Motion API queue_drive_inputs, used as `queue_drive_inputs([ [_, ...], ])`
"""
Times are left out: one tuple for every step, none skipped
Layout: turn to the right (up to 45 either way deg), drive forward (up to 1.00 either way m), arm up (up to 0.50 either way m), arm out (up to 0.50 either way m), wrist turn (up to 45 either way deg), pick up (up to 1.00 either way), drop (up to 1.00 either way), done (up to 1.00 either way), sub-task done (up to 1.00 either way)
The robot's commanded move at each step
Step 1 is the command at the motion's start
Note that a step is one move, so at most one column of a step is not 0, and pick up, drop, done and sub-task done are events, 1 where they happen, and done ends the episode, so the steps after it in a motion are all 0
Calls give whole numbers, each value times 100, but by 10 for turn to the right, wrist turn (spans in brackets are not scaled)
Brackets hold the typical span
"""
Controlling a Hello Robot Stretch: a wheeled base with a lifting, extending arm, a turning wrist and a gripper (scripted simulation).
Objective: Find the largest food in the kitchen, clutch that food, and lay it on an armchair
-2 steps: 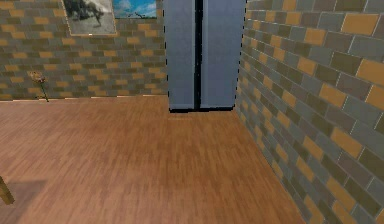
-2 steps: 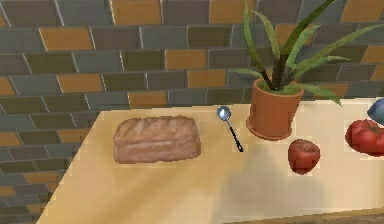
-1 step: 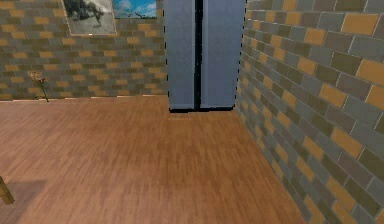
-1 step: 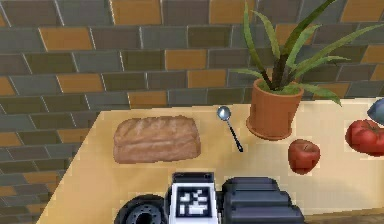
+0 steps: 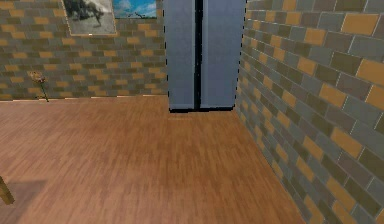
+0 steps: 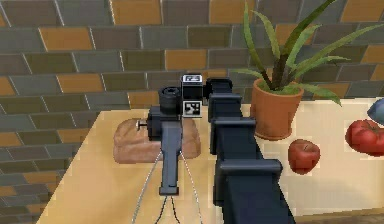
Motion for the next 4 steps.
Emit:
queue_drive_inputs([
  [0, 0, 0, 0, 450, 0, 0, 0, 0],
  [0, 0, 0, 0, 450, 0, 0, 0, 0],
  [0, 0, 0, 0, 450, 0, 0, 0, 0],
  [0, 0, 0, 0, 210, 0, 0, 0, 0],
])
